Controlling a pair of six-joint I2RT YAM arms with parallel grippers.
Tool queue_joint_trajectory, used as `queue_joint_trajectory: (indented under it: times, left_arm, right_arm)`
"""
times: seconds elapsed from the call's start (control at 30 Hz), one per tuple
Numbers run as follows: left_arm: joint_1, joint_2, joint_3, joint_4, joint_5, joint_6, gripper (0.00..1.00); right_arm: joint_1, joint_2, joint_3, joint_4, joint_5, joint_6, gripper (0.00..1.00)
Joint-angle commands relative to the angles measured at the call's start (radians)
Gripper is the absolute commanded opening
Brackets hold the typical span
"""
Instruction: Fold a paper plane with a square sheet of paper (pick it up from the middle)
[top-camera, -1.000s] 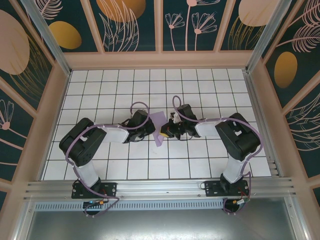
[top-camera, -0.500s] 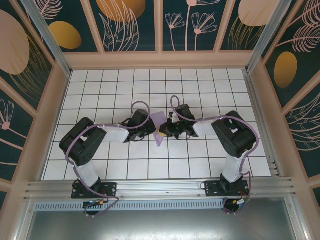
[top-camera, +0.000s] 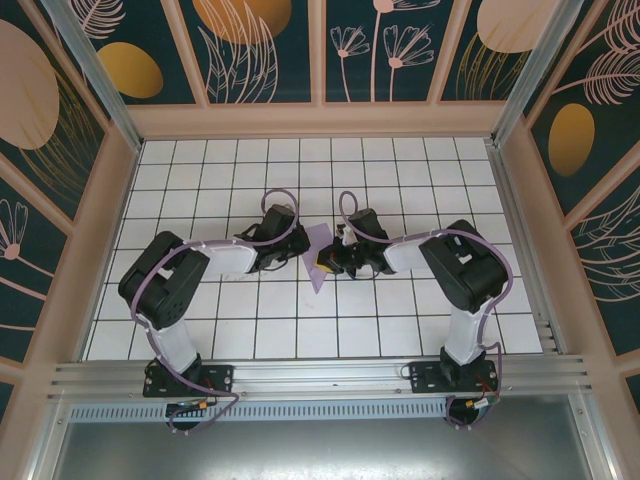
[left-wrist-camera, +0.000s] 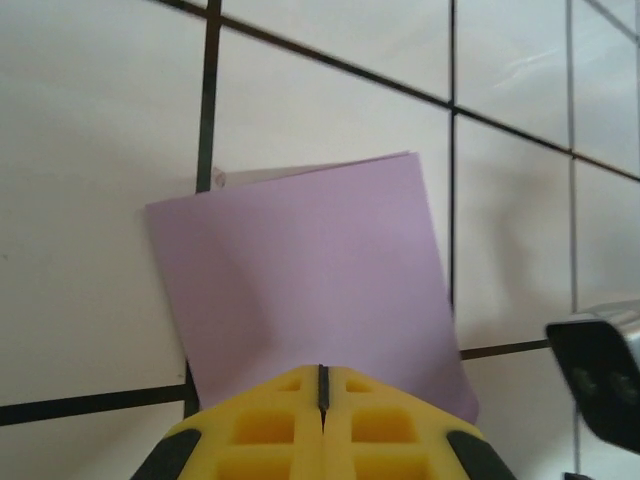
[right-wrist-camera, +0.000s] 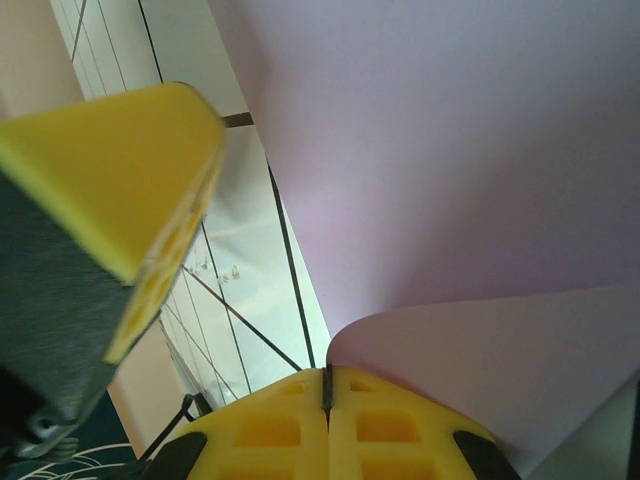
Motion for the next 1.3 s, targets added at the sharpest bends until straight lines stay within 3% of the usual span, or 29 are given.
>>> queue_joint_trajectory:
  times: [0.0,1.27]
  left_arm:
    - [0.002,0.037,0.014,-0.044,-0.008,0.018,0.01]
    - [0.001,0.069,-0.011,-0.012,0.037,0.007,0.0]
  right_arm:
    - [0.009,0.019,0.024,0.033,0.01,0.009,0.0]
    - [0.017,0.069,0.043,0.056,0.002,-0.016,0.0]
